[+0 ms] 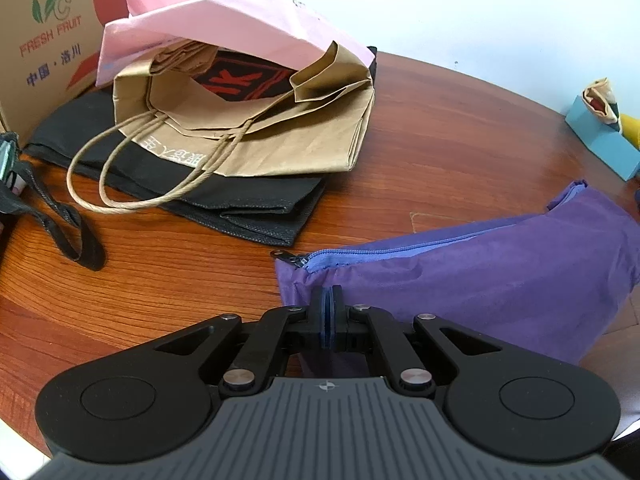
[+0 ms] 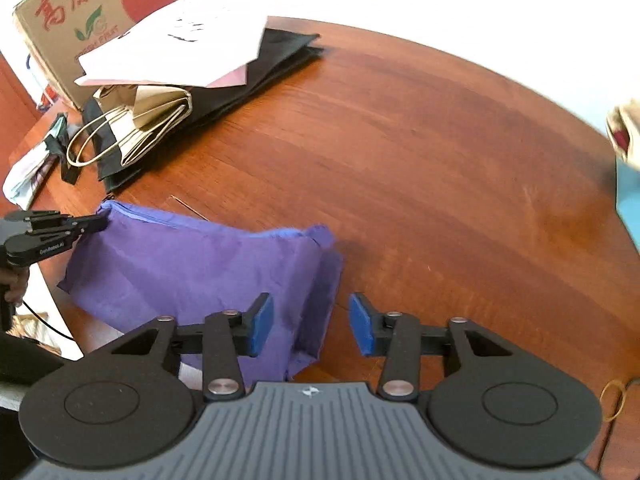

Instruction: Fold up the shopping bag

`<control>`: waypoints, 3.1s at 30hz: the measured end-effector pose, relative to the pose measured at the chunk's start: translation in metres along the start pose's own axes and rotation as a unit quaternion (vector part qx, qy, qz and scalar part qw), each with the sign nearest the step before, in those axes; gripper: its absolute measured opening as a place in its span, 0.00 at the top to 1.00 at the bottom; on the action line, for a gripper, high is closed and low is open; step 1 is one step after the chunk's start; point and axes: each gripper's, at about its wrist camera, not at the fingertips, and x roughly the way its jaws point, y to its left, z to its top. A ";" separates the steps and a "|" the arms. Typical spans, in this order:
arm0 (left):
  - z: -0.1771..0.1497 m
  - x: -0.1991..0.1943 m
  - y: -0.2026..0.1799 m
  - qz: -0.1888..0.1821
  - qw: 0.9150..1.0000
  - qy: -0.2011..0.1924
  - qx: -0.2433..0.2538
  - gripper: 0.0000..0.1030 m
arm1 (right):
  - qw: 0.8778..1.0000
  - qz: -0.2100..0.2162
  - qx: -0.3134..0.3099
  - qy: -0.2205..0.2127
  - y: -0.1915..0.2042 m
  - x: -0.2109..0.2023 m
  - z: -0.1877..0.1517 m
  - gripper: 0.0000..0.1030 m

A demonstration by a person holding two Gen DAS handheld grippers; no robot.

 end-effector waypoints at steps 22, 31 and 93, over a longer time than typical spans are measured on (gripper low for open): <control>-0.013 -0.013 -0.029 -0.062 0.996 0.050 0.045 0.85 | 0.997 0.004 -0.065 0.050 0.051 0.080 -0.001 0.78; -0.019 -0.031 -0.030 -0.045 0.998 0.030 0.018 0.84 | 0.999 -0.033 -0.018 0.019 0.017 0.049 0.006 0.47; 0.048 0.042 -0.090 -0.120 0.990 0.045 0.064 0.98 | 1.000 -0.005 -0.012 0.013 -0.002 0.117 0.052 0.83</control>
